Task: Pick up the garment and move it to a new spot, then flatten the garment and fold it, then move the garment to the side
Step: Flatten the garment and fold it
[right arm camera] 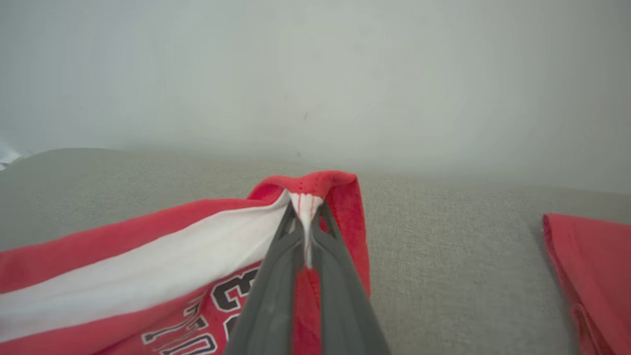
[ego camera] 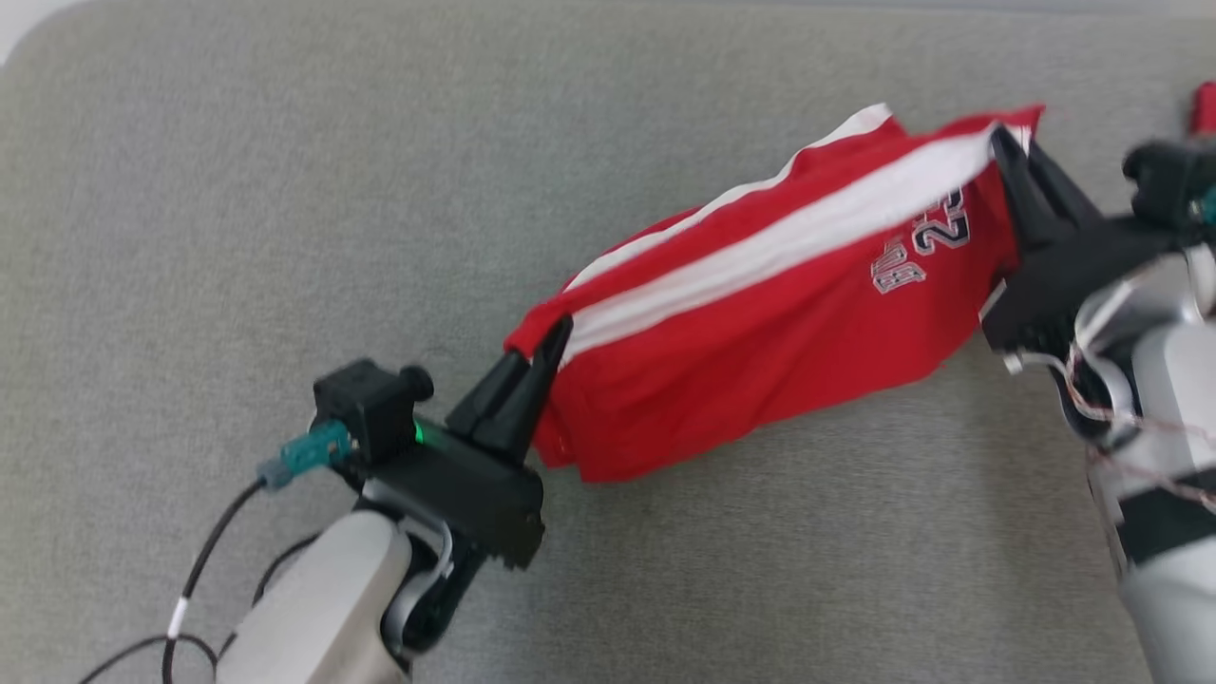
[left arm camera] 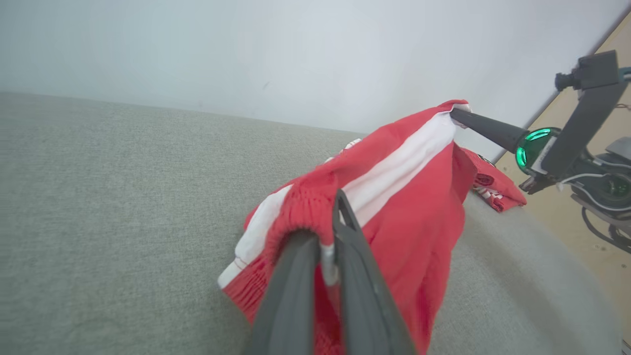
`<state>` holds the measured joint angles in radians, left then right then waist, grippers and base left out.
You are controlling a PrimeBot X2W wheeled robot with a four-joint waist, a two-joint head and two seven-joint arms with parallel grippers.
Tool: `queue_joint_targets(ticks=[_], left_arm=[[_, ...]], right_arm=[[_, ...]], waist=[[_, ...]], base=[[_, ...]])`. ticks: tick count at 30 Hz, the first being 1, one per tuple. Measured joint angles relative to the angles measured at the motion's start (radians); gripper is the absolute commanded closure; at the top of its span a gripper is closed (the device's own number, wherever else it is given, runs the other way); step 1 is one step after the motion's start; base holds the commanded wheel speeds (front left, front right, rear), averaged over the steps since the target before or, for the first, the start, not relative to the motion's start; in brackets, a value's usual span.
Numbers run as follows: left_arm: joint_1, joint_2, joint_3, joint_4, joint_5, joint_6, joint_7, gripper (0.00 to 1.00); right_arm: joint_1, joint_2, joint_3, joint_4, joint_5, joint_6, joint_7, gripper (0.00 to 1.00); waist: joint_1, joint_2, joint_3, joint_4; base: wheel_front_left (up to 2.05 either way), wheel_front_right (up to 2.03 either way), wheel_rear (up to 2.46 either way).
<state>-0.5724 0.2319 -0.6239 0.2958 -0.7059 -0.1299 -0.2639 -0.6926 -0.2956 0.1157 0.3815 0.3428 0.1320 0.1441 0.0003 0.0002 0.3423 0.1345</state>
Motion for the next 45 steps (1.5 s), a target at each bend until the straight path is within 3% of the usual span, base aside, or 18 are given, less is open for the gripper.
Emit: queue_joint_targets(ticks=[9,10,12,20,24,27,33,40,41,42,45], left_arm=[[-0.084,-0.023,-0.007,0.079,-0.016,-0.001,0.0,1.0],[-0.088,-0.025,-0.007,0.083,-0.014,-0.001,0.0,0.86],[-0.095,-0.027,-0.006,0.089,0.016,-0.001,0.0,0.0],[-0.001,-0.021,0.051,0.03,0.109,-0.001,0.0,0.0],[0.116,-0.013,0.159,-0.06,0.162,-0.001,0.0,0.0],[0.216,-0.018,0.313,-0.16,0.239,0.024,0.0,0.0],[0.315,-0.084,0.535,-0.258,0.342,0.026,0.0,0.0],[0.349,-0.141,0.635,-0.244,0.396,0.006,0.0,0.0],[0.351,-0.145,0.638,-0.239,0.401,0.005,0.0,0.0],[0.351,-0.149,0.639,-0.234,0.408,0.001,0.0,0.0],[0.356,-0.155,0.643,-0.223,0.422,-0.001,0.0,0.0]], right_arm=[[-0.196,0.049,0.019,0.29,-0.053,0.0,-0.094,1.0],[-0.211,0.055,0.017,0.322,-0.053,0.0,-0.102,0.87],[-0.23,0.056,0.02,0.372,-0.064,0.0,-0.129,0.0],[-0.224,0.027,0.095,0.464,-0.029,0.0,-0.212,0.0],[-0.181,-0.021,0.123,0.489,0.01,0.0,-0.221,0.0],[-0.15,-0.051,0.124,0.518,0.048,0.0,-0.224,0.0],[-0.135,-0.052,0.137,0.552,0.081,0.0,-0.227,0.0],[-0.132,-0.043,0.15,0.604,0.105,0.0,-0.222,0.0],[-0.132,-0.039,0.151,0.609,0.115,0.0,-0.214,0.6],[-0.132,-0.036,0.153,0.612,0.126,0.0,-0.209,1.0],[-0.123,-0.023,0.164,0.611,0.161,0.0,-0.206,1.0]], waist=[[0.0,0.0,0.072,0.038],[0.0,0.0,0.077,0.041],[0.0001,0.0001,0.083,0.046],[-0.0002,0.0,0.044,0.048],[-0.0004,-0.0002,0.008,0.044],[-0.0005,-0.0002,-0.017,0.048],[-0.0004,-0.0002,-0.01,0.062],[-0.0004,-0.0001,0.004,0.075],[-0.0004,-0.0002,0.004,0.076],[-0.0004,-0.0002,0.002,0.077],[-0.0004,-0.0002,-0.007,0.076]], base=[[0.0,0.0,0.0],[0.0,0.0,0.0],[0.0,0.0,0.0],[0.0,0.0,0.0],[0.0,0.0,0.0],[0.0,0.0,0.0],[0.0,0.0,0.0],[0.0,0.0,0.0],[0.0,0.0,0.0],[0.0,0.0,0.0],[0.0,0.0,0.0]])
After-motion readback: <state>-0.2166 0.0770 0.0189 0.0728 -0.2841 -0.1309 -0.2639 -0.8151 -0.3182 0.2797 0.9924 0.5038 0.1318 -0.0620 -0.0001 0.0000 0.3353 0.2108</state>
